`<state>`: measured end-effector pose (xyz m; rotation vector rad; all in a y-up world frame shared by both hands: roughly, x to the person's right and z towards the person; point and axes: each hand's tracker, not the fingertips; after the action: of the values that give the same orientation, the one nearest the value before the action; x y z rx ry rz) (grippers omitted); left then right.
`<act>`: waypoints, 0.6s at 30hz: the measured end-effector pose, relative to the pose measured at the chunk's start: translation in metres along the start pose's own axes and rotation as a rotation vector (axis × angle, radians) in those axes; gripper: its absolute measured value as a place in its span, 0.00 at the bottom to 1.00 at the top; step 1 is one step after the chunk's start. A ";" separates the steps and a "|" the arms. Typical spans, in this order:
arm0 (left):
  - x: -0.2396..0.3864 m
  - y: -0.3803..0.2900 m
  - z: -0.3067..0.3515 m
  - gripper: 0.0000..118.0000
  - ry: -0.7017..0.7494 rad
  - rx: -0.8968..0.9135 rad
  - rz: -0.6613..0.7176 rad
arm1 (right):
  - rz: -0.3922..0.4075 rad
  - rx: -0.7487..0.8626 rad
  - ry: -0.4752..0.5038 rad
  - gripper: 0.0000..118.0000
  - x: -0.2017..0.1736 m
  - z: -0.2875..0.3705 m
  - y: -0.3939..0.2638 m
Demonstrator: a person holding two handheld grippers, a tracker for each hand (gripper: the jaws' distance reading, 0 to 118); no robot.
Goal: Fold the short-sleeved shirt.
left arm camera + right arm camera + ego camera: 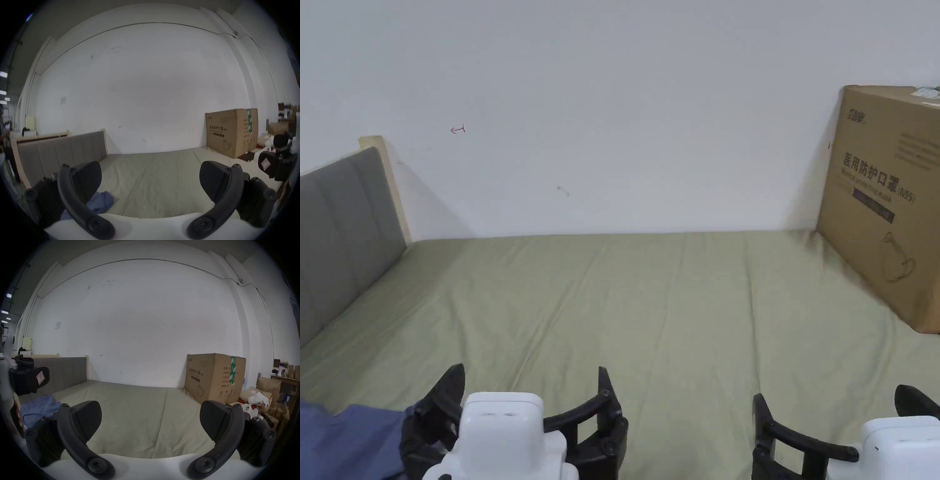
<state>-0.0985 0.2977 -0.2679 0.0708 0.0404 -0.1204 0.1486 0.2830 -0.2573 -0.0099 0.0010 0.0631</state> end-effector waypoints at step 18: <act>-0.008 0.004 -0.003 0.94 -0.024 -0.033 0.067 | 0.037 -0.001 -0.029 1.00 0.000 0.002 0.007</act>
<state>-0.1060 0.3026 -0.2698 0.0376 0.0158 -0.0537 0.1480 0.2903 -0.2558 -0.0101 -0.0274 0.1007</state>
